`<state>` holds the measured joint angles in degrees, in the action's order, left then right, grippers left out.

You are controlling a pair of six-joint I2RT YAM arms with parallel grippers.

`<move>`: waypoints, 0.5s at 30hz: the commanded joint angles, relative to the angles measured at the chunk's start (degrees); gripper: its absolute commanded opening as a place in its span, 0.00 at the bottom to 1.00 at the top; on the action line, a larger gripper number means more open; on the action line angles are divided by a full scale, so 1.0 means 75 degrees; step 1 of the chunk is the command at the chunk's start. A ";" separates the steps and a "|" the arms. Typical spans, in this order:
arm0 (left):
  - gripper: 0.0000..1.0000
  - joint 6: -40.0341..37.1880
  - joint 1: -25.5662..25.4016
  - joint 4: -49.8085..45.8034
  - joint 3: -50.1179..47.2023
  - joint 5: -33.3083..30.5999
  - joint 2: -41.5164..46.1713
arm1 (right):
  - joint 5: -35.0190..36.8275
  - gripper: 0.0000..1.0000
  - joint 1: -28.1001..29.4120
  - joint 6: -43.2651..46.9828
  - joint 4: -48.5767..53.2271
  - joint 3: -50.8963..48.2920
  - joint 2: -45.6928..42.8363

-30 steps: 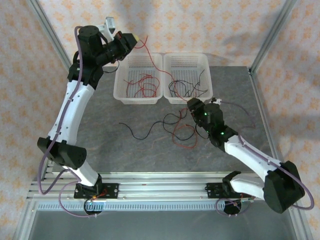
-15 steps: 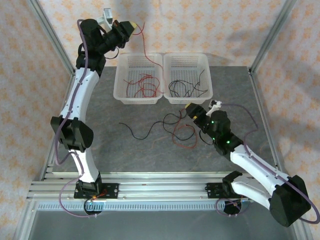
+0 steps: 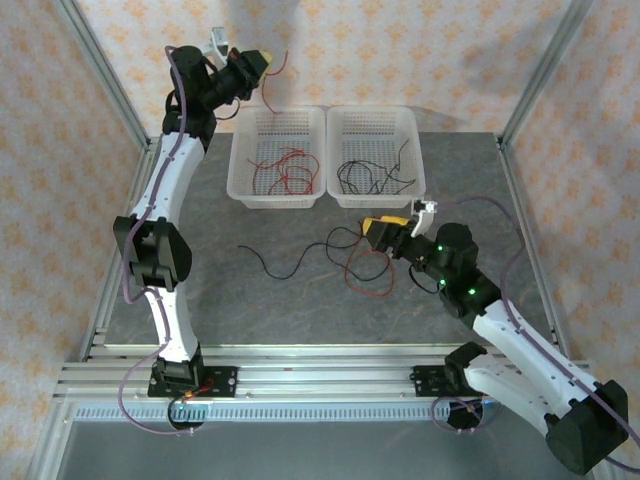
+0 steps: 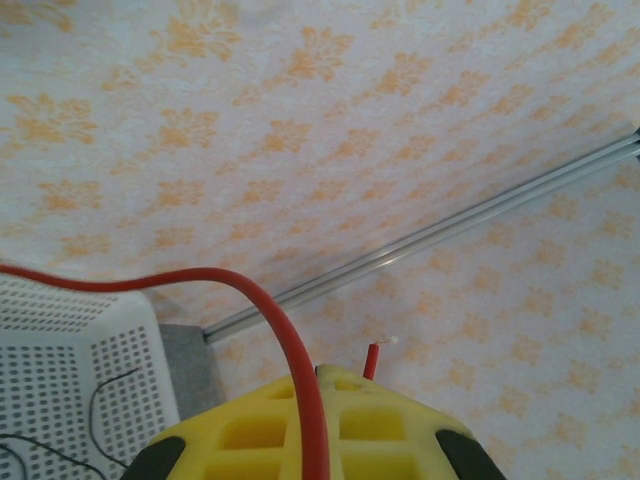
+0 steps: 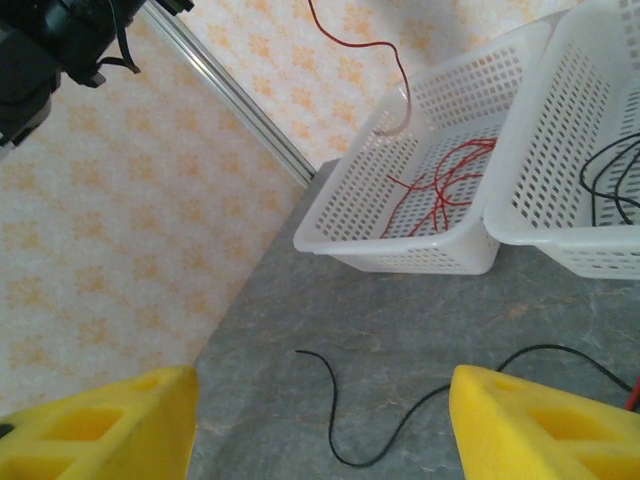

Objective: Untangle the cables

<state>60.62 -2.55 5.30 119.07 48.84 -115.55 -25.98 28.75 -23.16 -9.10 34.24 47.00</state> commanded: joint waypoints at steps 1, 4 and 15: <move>0.00 -0.0640 0.0073 0.0270 -0.0592 -0.0270 0.0008 | 0.0065 0.67 -0.0037 0.0213 0.0202 -0.0147 -0.0080; 0.00 -0.1217 0.0086 0.0209 -0.1386 -0.0631 -0.0004 | 0.0112 0.66 -0.0032 0.0021 0.0123 -0.0425 -0.0091; 0.00 -0.1839 0.0048 0.1001 -0.3973 -0.1160 -0.0052 | 0.0616 0.66 -0.0029 -0.0130 0.0822 -0.0765 -0.0623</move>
<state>48.80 -2.24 7.51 91.02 40.82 -115.68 -23.77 28.75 -23.94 -4.36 28.47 43.83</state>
